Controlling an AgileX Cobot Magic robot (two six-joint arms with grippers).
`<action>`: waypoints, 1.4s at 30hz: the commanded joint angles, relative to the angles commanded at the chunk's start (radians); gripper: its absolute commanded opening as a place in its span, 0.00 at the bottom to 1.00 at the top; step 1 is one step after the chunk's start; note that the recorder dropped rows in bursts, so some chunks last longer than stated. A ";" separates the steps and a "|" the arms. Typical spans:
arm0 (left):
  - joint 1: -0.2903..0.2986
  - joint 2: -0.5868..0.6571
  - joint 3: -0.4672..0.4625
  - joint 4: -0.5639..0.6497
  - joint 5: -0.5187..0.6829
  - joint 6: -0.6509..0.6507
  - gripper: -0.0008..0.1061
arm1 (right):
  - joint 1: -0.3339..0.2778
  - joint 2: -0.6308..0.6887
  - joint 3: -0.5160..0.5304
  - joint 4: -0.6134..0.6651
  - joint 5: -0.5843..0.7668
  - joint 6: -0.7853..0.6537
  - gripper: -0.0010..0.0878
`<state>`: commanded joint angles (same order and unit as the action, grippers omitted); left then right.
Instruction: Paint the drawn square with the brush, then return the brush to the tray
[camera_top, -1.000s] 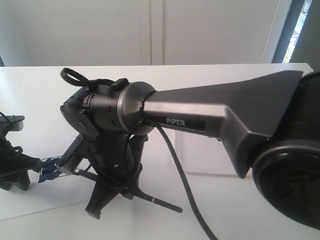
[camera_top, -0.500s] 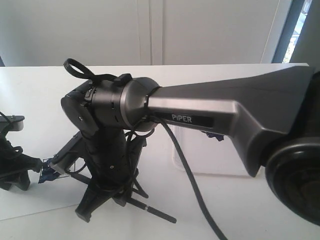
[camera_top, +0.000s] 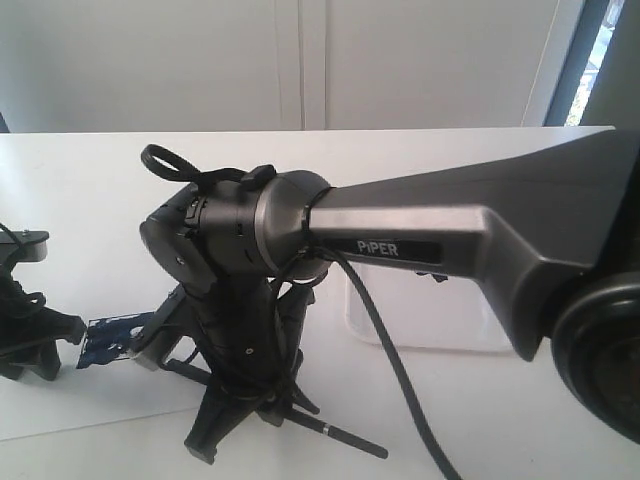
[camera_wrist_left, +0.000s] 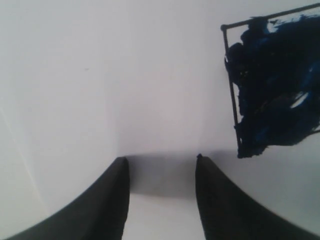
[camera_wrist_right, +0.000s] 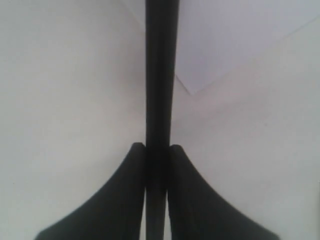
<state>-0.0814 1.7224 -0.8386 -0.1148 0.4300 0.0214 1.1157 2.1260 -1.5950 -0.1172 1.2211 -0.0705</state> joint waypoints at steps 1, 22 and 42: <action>0.000 0.000 0.000 0.000 0.000 0.000 0.46 | 0.000 0.000 0.000 -0.020 0.000 0.003 0.01; 0.000 0.000 0.000 -0.004 0.002 0.000 0.46 | 0.000 0.000 -0.016 -0.157 0.000 0.045 0.01; 0.000 0.000 0.000 -0.004 -0.024 0.046 0.46 | 0.012 -0.002 -0.058 -0.362 0.000 -0.068 0.01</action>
<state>-0.0814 1.7224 -0.8386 -0.1186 0.4064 0.0676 1.1282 2.1243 -1.6533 -0.4795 1.2211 -0.1383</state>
